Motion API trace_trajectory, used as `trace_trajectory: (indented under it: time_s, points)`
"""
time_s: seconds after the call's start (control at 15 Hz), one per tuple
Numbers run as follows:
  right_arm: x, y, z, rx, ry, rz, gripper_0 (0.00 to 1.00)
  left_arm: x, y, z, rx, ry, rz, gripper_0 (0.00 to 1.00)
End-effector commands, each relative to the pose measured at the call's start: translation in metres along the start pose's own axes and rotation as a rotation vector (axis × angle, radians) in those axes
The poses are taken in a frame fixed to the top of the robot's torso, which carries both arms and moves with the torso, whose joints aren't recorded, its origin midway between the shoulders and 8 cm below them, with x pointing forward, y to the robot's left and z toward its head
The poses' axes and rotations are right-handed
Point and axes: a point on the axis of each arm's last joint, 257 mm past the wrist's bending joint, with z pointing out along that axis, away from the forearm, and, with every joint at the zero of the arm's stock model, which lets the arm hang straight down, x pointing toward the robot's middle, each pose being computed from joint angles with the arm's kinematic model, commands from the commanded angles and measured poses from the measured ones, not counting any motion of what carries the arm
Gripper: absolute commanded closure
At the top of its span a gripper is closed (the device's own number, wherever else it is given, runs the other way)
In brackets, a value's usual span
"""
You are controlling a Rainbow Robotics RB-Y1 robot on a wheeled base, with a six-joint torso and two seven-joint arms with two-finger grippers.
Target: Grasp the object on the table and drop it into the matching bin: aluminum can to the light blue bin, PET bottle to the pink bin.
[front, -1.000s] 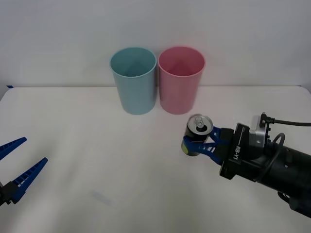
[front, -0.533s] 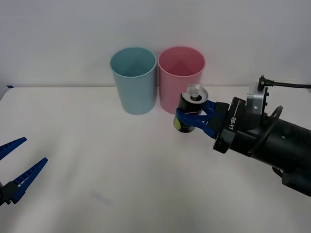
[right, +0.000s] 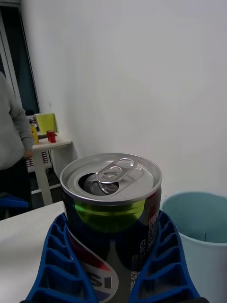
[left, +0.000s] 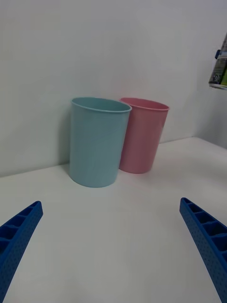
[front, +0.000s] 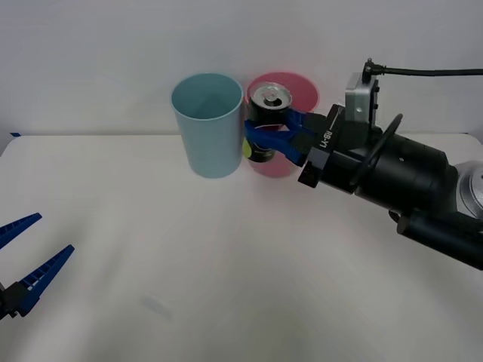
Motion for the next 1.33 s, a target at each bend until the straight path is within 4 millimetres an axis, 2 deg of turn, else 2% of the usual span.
trace_trajectory:
  time_s: [0.07,0.67,1.0,1.33]
  points:
    - [-0.002,-0.013,0.018,0.003,-0.001,-0.01,1.0,0.0,0.0,0.0,0.0,0.0,0.0,0.0]
    - [-0.002,-0.091,0.089,0.083,0.029,-0.011,1.0,0.0,0.0,0.0,0.0,0.0,0.0,0.0]
    - [0.003,-0.117,0.136,0.109,0.056,0.034,1.0,0.0,0.0,0.0,0.0,0.0,0.0,0.0]
    - [0.008,-0.136,0.172,0.166,0.072,0.061,1.0,0.0,0.0,0.0,0.0,0.0,0.0,0.0]
